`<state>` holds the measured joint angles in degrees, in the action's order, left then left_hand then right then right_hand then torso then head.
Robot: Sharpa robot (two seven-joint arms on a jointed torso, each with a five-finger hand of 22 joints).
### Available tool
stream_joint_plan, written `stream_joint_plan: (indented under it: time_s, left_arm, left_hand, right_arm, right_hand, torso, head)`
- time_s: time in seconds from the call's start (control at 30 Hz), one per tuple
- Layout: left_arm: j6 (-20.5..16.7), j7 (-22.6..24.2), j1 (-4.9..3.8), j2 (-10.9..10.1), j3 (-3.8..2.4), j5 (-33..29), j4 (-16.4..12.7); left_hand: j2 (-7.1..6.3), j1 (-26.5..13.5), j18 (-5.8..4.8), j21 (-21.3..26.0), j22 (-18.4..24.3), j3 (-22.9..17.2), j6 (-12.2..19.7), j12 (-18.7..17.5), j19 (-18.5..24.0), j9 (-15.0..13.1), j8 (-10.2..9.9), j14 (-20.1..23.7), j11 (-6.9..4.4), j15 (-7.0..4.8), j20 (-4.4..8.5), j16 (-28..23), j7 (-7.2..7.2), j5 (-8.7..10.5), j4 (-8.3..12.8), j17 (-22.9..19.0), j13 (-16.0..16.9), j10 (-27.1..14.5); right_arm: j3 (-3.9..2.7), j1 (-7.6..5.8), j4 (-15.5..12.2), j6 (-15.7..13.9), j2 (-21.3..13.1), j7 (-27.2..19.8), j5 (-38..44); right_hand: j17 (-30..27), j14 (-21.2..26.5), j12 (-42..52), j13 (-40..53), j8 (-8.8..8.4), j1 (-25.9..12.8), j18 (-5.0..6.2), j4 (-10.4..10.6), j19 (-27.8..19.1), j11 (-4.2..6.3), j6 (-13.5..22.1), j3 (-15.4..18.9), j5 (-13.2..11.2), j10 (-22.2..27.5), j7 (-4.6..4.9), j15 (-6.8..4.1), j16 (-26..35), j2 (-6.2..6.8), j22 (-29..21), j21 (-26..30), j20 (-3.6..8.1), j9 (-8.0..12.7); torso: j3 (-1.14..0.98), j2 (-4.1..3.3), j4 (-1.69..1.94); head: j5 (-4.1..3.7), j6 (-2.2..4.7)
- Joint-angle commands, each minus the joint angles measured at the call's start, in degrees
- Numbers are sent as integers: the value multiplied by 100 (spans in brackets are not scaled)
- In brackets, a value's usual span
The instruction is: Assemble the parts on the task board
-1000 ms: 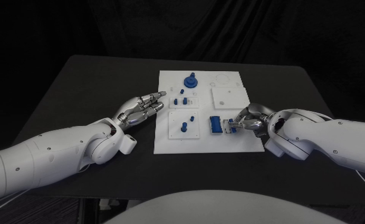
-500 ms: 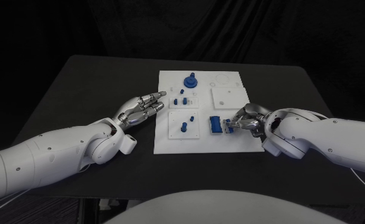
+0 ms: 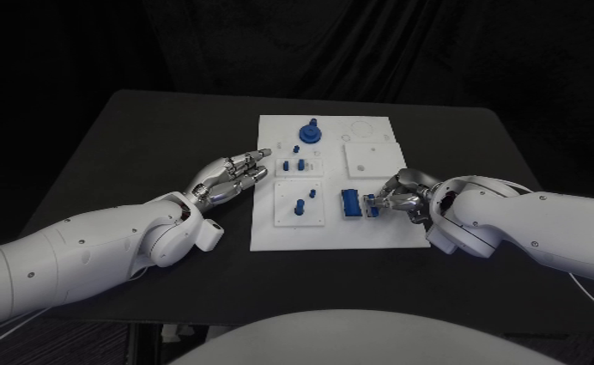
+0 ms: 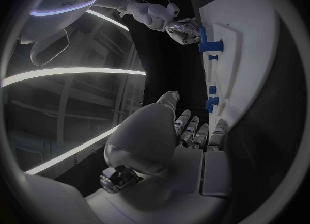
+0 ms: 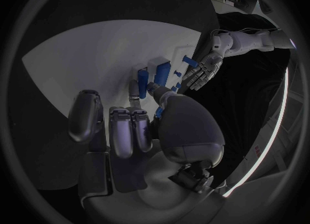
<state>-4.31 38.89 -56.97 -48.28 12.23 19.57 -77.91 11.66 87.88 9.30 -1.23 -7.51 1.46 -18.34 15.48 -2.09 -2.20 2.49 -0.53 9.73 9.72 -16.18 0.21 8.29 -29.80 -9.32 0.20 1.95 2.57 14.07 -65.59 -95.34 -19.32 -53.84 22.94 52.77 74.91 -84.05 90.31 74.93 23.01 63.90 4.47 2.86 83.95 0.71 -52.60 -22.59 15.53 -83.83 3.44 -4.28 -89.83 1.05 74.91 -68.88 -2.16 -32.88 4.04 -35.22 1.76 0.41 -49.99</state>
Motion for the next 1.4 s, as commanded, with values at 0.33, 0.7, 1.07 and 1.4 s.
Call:
stream_joint_plan:
  time_s: [0.33, 0.7, 1.07, 1.4]
  left_arm:
    - [85, 385, 8, 10, -5, -9, -4]
    - [95, 378, 8, 17, -5, -9, 4]
    - [96, 376, 9, 13, -5, -9, 5]
    - [86, 380, 10, -11, -5, -9, -8]
  left_hand:
    - [-31, 2, 96, -12, 4, -32, -11, 23, 4, -6, 22, 3, 3, 8, -6, 8, 43, -36, -3, 1, 4, 8]
    - [-31, 2, 96, -12, 4, -32, -11, 23, 4, -6, 22, 3, 3, 8, -6, 8, 43, -36, -3, 1, 4, 8]
    - [-28, 0, 96, -11, 9, -38, -16, 15, 5, -7, 23, 4, -3, 10, -8, 8, 61, -36, -6, 1, 3, 6]
    - [-28, 0, 96, -11, 9, -38, -16, 15, 5, -7, 23, 4, -3, 10, -8, 8, 61, -36, -6, 1, 3, 6]
  right_arm:
    - [-2, -6, 8, 160, 14, 177, 176]
    - [-2, -6, -7, 82, -11, 79, 180]
    - [-2, -6, -41, -166, -53, -172, 180]
    - [1, -2, -256, -285, -301, -730, 652]
  right_hand:
    - [1366, -565, -31, 1507, -98, -379, -6, 330, -33, -22, -21, 448, -15, -617, 28, 18, 29, 50, 922, 91, 6, -49]
    - [1371, -566, -31, 1507, -118, -501, -6, 485, -31, -26, -44, 660, -12, -617, 30, 21, 27, 98, 923, 93, 2, -90]
    - [1361, -564, -31, 1507, -14, -541, -9, 637, -20, 13, -160, 804, -2, -617, -20, -6, 30, 39, 931, 67, 17, -204]
    - [1456, -584, -31, 1507, 1874, 36, -14, 630, -3, 177, 721, 1208, 5, -617, -170, -127, 0, 40, 945, 21, 137, -1920]
  torso:
    - [5, 0, 1]
    - [0, 1, 5]
    - [-1, 2, -5]
    - [0, 2, 1]
  head:
    - [21, -1]
    - [16, -1]
    - [38, -1]
    - [71, -1]
